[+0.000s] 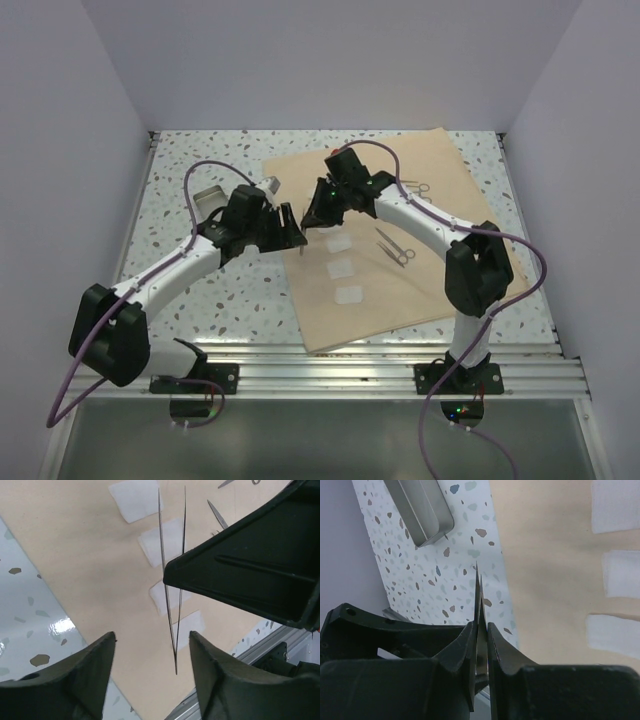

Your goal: Prepare the surgical pack

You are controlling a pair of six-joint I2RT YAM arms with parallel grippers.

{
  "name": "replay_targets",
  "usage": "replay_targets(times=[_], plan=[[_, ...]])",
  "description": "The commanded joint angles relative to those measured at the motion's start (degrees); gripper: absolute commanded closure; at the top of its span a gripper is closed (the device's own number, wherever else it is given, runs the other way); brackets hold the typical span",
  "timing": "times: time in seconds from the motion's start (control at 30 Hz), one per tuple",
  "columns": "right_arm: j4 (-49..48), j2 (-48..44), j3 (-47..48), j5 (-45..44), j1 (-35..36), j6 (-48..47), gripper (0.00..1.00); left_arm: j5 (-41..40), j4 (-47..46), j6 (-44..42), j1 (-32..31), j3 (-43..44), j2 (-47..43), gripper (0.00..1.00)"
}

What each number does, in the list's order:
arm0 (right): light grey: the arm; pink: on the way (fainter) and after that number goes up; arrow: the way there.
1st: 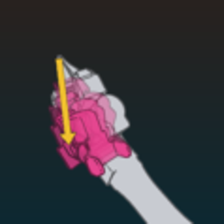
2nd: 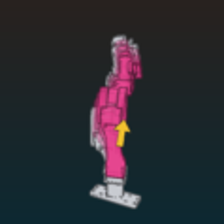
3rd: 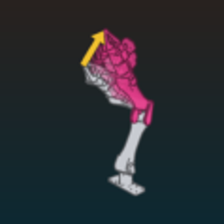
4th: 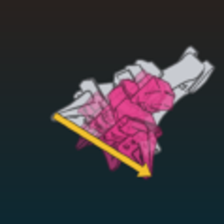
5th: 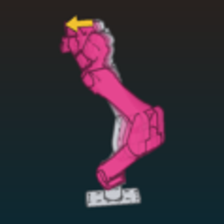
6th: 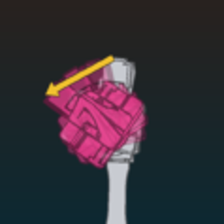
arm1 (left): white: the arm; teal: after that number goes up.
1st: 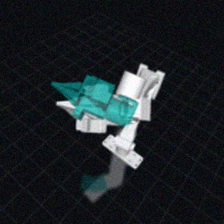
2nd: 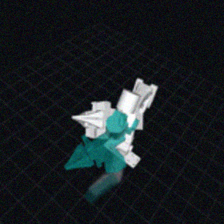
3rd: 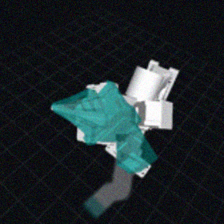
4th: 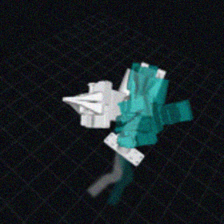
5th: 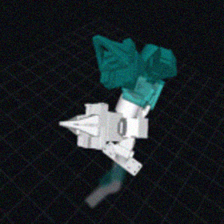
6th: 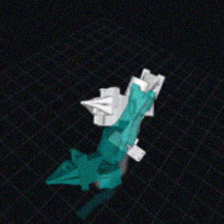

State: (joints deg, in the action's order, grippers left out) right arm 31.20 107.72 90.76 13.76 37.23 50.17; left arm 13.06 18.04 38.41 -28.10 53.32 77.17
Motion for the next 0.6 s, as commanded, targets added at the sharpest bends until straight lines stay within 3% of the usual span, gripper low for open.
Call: replay_targets(times=[0.0,0.17,0.37,0.4,0.43,0.47,0.53,0.57], plan=[[-1.76,-2.43,1.17,3.03,0.65,1.42,1.0,-0.67,-1.78,0.0,-0.38,2.84,1.32,0.42],[-1.76,-2.43,1.44,4.43,0.74,1.07,1.0,-0.58,-1.34,-0.88,-0.38,4.86,4.04,0.62],[0.09,-1.2,2.67,4.26,0.65,-1.13,0.98,-0.49,-0.91,-1.58,-0.29,5.92,4.92,1.0],[0.61,-0.94,3.8,3.39,0.47,-1.65,0.86,-2.32,-0.12,-1.5,-0.29,6.09,4.75,1.0],[4.01,-0.59,4.94,2.6,-0.92,-3.57,0.6,-3.47,1.37,-1.5,-0.2,6.36,4.49,1.0],[5.61,-0.41,5.91,1.63,-2.15,-4.81,0.49,-4.96,2.42,-1.59,0.06,6.62,3.7,1.0],[7.46,-1.46,6.45,0.23,-6.44,-9.01,0.35,-9.6,7.24,-1.68,2.15,7.58,3.34,1.0],[8.69,-1.9,6.62,-0.39,-7.95,-10.87,0.33,-10.94,9.01,-1.85,3.47,7.94,3.43,1.0]])
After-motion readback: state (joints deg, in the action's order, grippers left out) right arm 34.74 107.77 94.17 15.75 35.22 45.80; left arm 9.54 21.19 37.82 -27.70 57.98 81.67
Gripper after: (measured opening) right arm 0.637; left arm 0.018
